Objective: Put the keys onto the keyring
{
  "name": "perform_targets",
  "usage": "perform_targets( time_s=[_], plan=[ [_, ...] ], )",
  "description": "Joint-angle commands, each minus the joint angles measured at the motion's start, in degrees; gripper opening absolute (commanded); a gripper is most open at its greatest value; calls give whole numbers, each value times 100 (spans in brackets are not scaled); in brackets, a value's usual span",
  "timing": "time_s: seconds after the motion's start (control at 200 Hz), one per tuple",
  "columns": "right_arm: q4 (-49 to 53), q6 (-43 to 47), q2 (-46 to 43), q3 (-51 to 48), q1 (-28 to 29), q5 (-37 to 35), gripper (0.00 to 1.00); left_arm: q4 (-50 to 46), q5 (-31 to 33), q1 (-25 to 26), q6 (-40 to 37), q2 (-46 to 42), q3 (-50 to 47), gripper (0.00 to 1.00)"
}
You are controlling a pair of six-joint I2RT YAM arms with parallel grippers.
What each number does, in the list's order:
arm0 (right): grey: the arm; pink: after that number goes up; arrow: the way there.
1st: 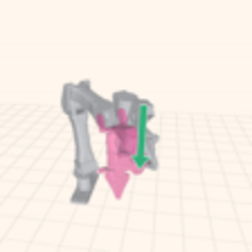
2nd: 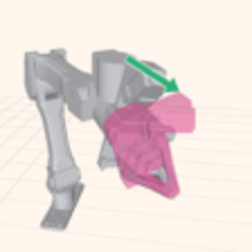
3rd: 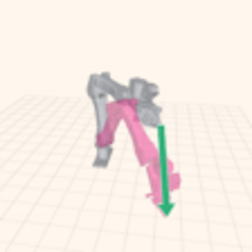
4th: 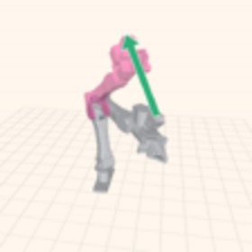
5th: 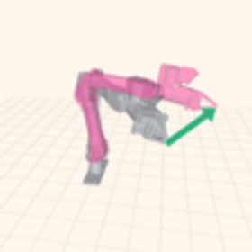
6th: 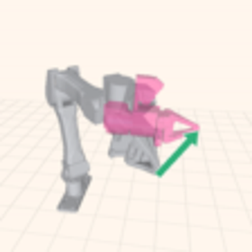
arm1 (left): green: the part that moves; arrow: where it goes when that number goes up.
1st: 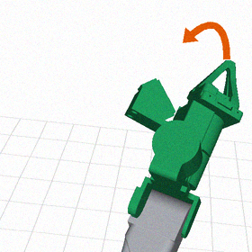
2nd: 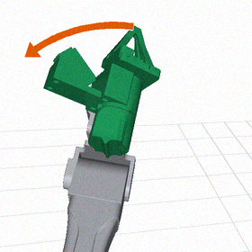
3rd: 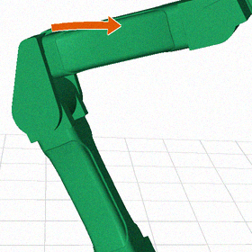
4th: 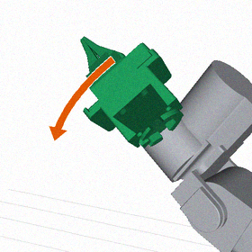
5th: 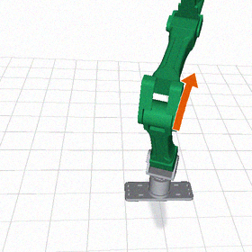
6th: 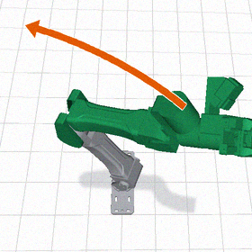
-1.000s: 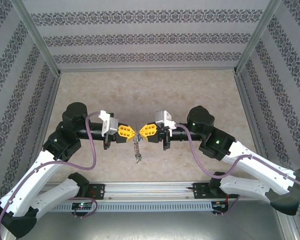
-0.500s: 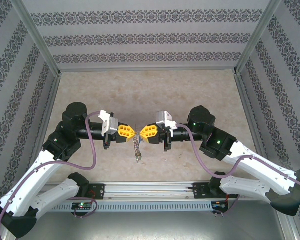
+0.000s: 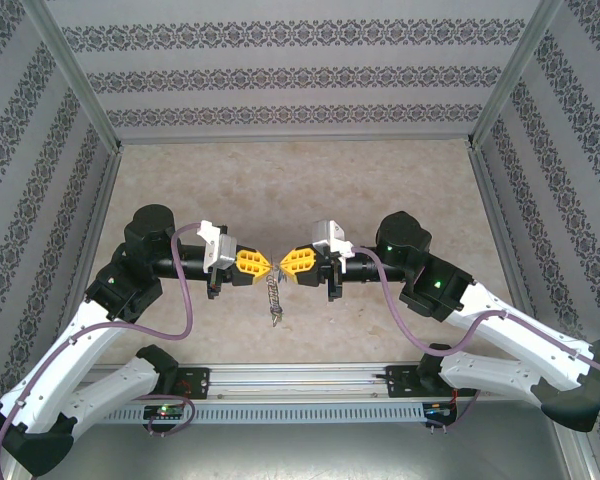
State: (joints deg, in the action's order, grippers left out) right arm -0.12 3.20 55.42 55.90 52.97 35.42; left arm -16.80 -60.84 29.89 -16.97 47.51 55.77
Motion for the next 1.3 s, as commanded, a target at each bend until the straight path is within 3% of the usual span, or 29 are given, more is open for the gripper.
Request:
perform_targets(
  time_s=[0.0,1.294],
  plan=[
    [-93,-15,-88,72,-56,1,0,189,-154,-49,-88,-104,186,0],
    [-286,-127,74,67,-59,162,0,291,-209,-53,-17,-113,152,0]
  ],
)
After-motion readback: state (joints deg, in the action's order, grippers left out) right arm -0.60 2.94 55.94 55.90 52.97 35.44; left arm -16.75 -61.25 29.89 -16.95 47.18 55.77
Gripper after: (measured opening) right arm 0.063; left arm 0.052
